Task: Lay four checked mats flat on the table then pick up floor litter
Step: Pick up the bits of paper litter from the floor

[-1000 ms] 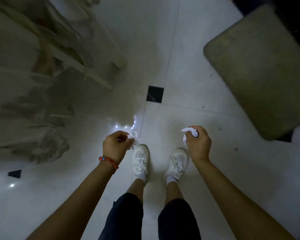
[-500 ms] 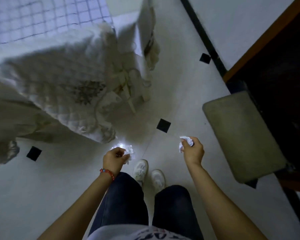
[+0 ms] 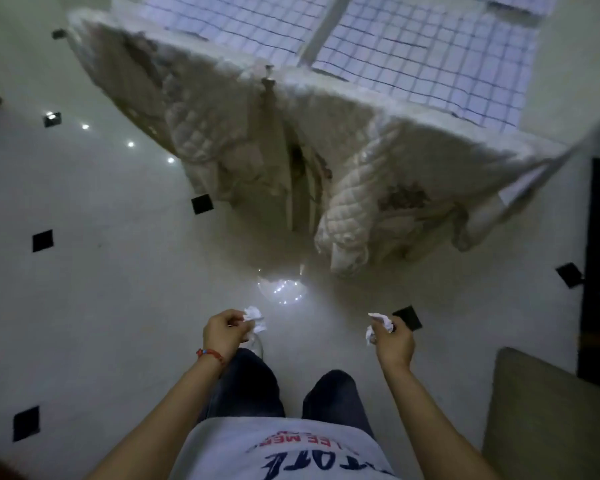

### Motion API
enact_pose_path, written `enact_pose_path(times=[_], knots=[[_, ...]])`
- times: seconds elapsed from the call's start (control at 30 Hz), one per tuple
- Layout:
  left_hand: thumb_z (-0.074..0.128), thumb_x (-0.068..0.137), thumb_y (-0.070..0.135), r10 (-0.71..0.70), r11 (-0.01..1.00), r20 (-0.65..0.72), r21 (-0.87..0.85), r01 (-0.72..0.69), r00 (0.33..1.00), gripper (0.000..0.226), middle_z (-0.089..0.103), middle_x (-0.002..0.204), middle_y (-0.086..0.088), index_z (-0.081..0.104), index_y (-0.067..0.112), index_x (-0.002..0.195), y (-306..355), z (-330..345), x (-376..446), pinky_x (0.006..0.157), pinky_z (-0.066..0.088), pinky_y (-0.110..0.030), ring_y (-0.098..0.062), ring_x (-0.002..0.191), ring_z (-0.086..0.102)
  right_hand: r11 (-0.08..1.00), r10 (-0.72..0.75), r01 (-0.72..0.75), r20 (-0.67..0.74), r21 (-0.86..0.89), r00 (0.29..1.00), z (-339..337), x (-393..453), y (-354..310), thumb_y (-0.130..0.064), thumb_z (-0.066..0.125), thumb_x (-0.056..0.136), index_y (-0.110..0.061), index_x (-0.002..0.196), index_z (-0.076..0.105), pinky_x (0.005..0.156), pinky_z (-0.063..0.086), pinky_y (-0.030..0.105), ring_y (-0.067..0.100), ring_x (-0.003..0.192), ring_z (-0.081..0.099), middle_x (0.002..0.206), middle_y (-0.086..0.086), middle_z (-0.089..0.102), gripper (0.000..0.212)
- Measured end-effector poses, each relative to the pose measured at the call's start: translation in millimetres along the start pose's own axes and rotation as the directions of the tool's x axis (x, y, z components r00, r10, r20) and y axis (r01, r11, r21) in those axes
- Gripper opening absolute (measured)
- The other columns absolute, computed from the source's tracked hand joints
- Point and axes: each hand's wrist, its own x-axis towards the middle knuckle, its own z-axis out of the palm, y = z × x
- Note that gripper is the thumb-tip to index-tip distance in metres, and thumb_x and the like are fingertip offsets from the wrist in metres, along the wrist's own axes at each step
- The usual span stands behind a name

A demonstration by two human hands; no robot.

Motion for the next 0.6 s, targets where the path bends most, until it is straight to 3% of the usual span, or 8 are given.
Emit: enact_pose_path(times=[0.07,0.2,0.3,0.43,0.5,0.6], knots=[[0.069,0.075,-0.003,-0.062,0.995,-0.08,-0.08,0.056,0.995,0.011,0.058,0.071,-0.01,0.064,-0.002,0.085,-12.2,-36.4,9.4,0.048,0.053,-0.014,-0.009,0.05,0.06,0.998,-0.024,0.028,0.078,-0.06,0.997,32.3,-4.7,-19.7,-0.007,0.058,0.086,-0.011,0.085,0.067,0.048,0.043,0.01,0.015,0.056,0.056,0.059,0.003,0.06,0.01],[0.066,0.076,-0.007,-0.177,0.955,-0.195,-0.272,0.12,0.965,0.015,0.058,0.071,-0.01,0.064,-0.007,0.091,-36.0,-109.9,31.8,0.047,0.054,-0.014,-0.019,0.06,0.054,0.982,-0.092,0.127,0.238,-0.136,0.967,112.9,-23.8,-61.9,0.001,0.052,0.084,-0.005,0.09,0.065,0.06,0.044,0.03,0.021,0.054,0.053,0.058,0.01,0.058,0.015],[0.066,0.076,-0.006,-0.244,0.927,-0.271,-0.346,0.142,0.931,0.014,0.059,0.078,-0.013,0.065,-0.009,0.09,-57.2,-173.3,49.9,0.047,0.052,-0.011,-0.026,0.071,0.057,0.959,-0.113,0.196,0.359,-0.204,0.926,185.7,-49.4,-89.5,0.003,0.05,0.085,-0.001,0.09,0.064,0.059,0.044,0.032,0.023,0.051,0.051,0.054,0.012,0.056,0.015],[0.068,0.076,0.0,-0.337,0.897,-0.37,-0.406,0.176,0.866,0.016,0.062,0.083,-0.013,0.068,-0.006,0.091,-89.3,-259.2,68.8,0.052,0.055,-0.016,-0.025,0.076,0.059,0.881,-0.161,0.357,0.514,-0.31,0.843,283.4,-80.0,-119.9,0.0,0.052,0.085,0.01,0.09,0.063,0.07,0.046,0.039,0.028,0.063,0.053,0.065,0.018,0.059,0.015],[0.069,0.076,0.001,-0.38,0.88,-0.398,-0.433,0.194,0.835,0.018,0.064,0.088,-0.011,0.068,-0.004,0.093,-103.8,-295.3,75.6,0.053,0.052,-0.015,-0.023,0.078,0.059,0.843,-0.169,0.416,0.566,-0.341,0.807,322.2,-94.4,-136.1,-0.002,0.053,0.085,0.004,0.089,0.065,0.072,0.047,0.036,0.028,0.065,0.055,0.069,0.019,0.061,0.015],[0.069,0.076,0.001,-0.447,0.844,-0.419,-0.489,0.217,0.79,0.019,0.066,0.09,-0.011,0.069,-0.004,0.094,-119.0,-331.5,88.8,0.042,0.046,-0.005,-0.022,0.075,0.059,0.825,-0.169,0.447,0.604,-0.345,0.779,364.5,-104.2,-157.0,-0.001,0.051,0.083,-0.005,0.089,0.068,0.067,0.046,0.032,0.027,0.062,0.054,0.067,0.018,0.061,0.018]])
